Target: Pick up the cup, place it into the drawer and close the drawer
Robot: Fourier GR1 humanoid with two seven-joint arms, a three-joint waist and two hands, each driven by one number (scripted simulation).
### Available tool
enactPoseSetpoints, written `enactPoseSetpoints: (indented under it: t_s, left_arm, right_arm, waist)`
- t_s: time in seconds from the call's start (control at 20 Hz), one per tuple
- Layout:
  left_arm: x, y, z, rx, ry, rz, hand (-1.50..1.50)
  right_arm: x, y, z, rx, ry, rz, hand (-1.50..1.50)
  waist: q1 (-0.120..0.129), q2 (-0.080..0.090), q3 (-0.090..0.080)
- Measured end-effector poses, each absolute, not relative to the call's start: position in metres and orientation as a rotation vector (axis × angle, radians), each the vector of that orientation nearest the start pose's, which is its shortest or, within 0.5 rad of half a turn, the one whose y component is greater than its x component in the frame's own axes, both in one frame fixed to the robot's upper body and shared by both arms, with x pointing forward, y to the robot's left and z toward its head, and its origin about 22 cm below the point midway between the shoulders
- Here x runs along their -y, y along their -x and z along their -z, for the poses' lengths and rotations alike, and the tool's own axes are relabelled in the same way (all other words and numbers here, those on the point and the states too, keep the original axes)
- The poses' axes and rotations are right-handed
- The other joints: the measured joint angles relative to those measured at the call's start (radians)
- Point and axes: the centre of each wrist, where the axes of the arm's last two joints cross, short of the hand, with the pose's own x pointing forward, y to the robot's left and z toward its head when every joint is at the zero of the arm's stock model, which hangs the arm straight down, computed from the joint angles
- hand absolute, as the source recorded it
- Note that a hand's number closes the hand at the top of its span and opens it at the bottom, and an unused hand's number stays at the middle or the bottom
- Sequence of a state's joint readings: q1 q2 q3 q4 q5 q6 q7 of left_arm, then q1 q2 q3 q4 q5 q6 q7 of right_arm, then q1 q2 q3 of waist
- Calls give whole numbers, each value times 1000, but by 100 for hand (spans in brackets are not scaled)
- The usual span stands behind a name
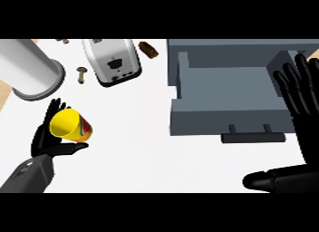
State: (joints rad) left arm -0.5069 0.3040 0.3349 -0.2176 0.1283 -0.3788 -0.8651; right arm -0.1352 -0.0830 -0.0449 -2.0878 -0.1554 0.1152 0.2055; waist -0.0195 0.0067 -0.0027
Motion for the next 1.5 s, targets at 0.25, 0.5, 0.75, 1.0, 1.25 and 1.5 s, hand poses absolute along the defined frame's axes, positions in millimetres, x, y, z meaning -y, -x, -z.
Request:
enactPoseSetpoints:
  t_s: [0.25,0.5,0.75,1.0,1.25,1.5]
  left_arm:
    - [-344,-279,123,1661,178,-222,150]
    - [-339,-282,122,1697,209,-224,150]
    - [-332,-285,121,1762,173,-219,150]
    - [-313,-276,133,1816,107,-262,150]
    - [-297,-274,134,1880,74,-283,150]
    - [-285,-283,119,1953,134,-274,150]
  right_arm:
    - [233,-226,-146,1998,-182,-148,-150]
    - [239,-226,-144,2007,-167,-143,-150]
    - [237,-224,-146,2007,-174,-148,-150]
    - [241,-217,-153,2005,-164,-145,-150]
    - [243,-220,-146,1998,-155,-138,-150]
    - [239,-222,-143,1988,-150,-134,-150]
  waist:
    - [-1,1,0]
    - [1,0,0]
    - [2,0,0]
    - [10,-5,3]
    - [18,-8,4]
    - [27,-10,4]
